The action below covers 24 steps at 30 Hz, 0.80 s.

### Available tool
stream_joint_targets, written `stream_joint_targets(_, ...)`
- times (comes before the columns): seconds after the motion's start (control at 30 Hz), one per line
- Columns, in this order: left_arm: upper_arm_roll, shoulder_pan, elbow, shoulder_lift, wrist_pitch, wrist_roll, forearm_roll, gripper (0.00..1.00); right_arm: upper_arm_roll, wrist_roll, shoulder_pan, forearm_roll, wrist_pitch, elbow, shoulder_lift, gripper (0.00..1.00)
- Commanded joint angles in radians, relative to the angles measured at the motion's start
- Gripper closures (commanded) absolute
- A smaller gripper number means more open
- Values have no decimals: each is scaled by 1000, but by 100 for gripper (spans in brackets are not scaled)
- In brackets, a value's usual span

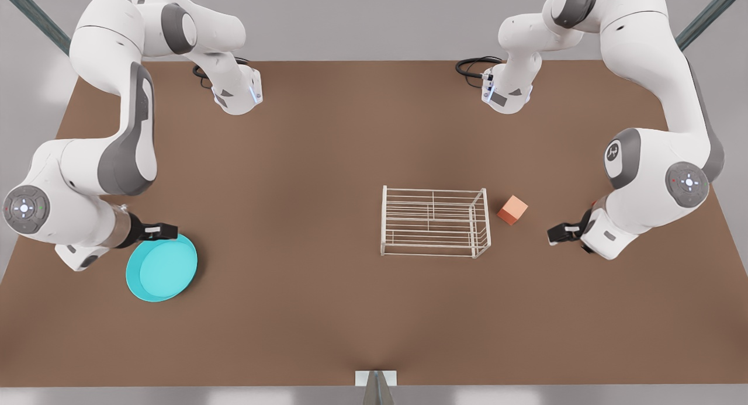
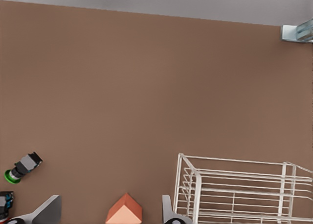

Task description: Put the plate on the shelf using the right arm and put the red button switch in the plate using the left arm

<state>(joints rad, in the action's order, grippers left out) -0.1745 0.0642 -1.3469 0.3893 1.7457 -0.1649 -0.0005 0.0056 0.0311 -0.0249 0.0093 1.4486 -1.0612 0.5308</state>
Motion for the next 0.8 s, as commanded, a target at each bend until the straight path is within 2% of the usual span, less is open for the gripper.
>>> stream_joint_targets(0.0, 0, -1, 0, -1, 67, -108, 2, 0, -3, 35, 0, 6, 26, 0, -2, 0)
stream_joint_targets(0.07, -2, 5, 0, 0, 70, -105, 7, 0, -3, 32, 2, 12, 36, -3, 3, 0)
stream_joint_targets(0.2, -2, 33, -12, 14, 78, -91, -53, 0, 1, 179, 118, 98, 121, -13, 121, 0)
stream_joint_targets(0.33, -2, 23, -21, 5, 20, -84, 30, 0, -6, 210, 128, 121, 168, -17, 159, 0)
stream_joint_targets(0.5, 1, 66, -276, -130, 95, 73, 30, 0, -13, 294, 246, 121, 196, -35, 236, 0)
stream_joint_targets(0.53, 1, 69, -393, -202, 153, 108, 33, 0, -24, 320, 287, 218, 253, -100, 236, 0)
stream_joint_targets(0.57, 23, 75, -429, -233, 152, 151, 33, 0, -39, 360, 290, 222, 266, -103, 250, 0)
stream_joint_targets(0.67, 52, 95, -446, -248, 156, 229, 46, 0, -41, 377, 318, 241, 320, -125, 290, 0)
stream_joint_targets(0.77, 56, 108, -452, -242, 173, 268, 86, 0, -56, 546, 350, 291, 349, -157, 316, 0)
